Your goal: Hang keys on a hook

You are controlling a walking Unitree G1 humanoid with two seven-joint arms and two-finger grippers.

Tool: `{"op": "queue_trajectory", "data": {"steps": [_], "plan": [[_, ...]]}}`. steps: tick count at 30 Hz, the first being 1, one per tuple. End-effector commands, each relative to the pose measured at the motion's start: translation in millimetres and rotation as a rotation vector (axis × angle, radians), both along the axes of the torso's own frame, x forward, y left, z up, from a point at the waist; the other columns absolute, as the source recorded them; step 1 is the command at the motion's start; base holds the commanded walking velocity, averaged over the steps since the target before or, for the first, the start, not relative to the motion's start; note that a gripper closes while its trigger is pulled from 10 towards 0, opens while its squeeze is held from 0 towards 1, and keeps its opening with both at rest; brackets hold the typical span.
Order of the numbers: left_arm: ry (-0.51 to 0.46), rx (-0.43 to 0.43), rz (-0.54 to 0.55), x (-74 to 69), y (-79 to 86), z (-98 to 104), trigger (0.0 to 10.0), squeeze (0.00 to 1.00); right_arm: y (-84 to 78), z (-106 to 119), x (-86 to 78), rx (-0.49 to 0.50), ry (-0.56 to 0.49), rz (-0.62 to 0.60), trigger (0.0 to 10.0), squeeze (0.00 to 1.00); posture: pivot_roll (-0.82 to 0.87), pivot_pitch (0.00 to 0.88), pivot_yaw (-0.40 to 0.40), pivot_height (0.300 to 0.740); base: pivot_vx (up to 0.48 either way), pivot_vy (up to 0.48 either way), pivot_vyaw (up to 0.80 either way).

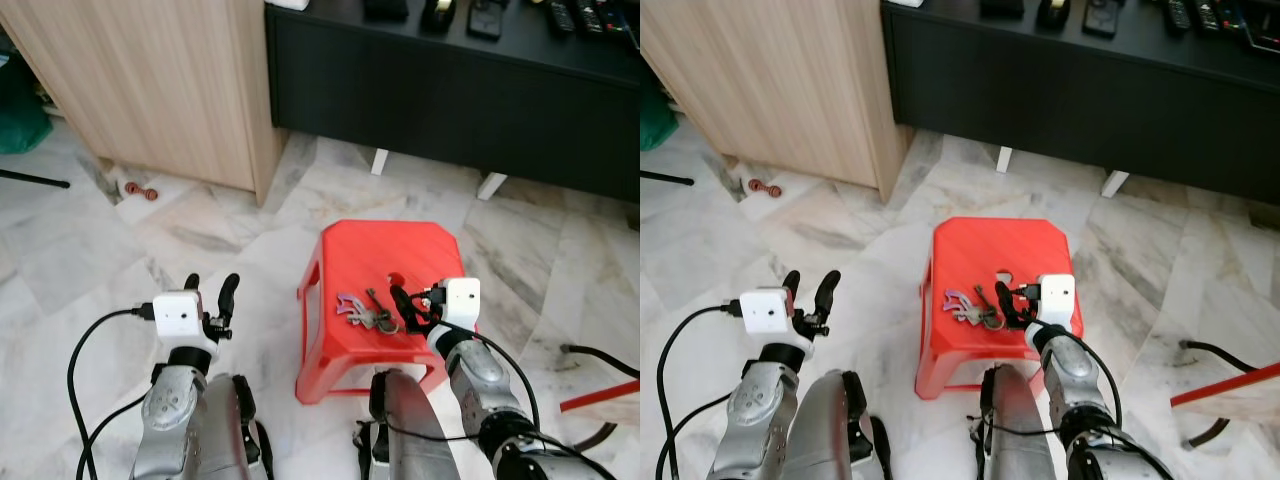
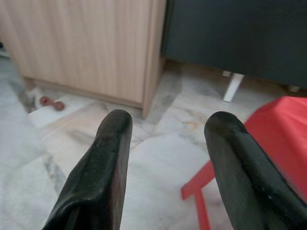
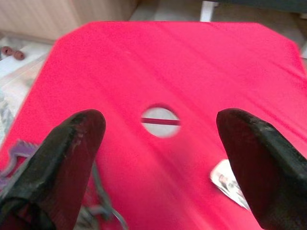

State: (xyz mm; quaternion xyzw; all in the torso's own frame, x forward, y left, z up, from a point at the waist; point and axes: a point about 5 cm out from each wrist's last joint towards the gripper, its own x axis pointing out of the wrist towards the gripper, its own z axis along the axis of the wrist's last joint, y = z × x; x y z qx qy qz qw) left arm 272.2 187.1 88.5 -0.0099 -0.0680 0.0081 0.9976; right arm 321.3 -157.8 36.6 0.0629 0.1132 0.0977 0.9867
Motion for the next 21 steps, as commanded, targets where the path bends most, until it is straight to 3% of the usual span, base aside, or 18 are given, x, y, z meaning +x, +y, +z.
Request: {"op": "queue_trajectory", "data": {"steps": [1, 16, 21], "plan": [[0.034, 0.005, -0.021, -4.3, -4.6, -9.2, 10.0, 0.00, -5.6, -8.3, -6.2, -0.009, 0.041, -0.008, 10.0, 0.00, 0.02, 0.270, -0.085, 0.591, 0.000, 0.000, 0.00], [0.040, 0.014, -0.033, -6.4, -7.1, -11.5, 10.0, 0.00, -14.4, -13.6, -9.6, -0.046, 0.082, -0.046, 10.0, 0.00, 0.02, 0.274, -0.087, 0.591, 0.000, 0.000, 0.00], [0.045, 0.020, -0.039, -6.3, -8.7, -12.8, 10.0, 0.00, -20.4, -20.4, -12.9, -0.091, 0.147, -0.071, 10.0, 0.00, 0.02, 0.273, -0.086, 0.591, 0.000, 0.000, 0.00]]}}
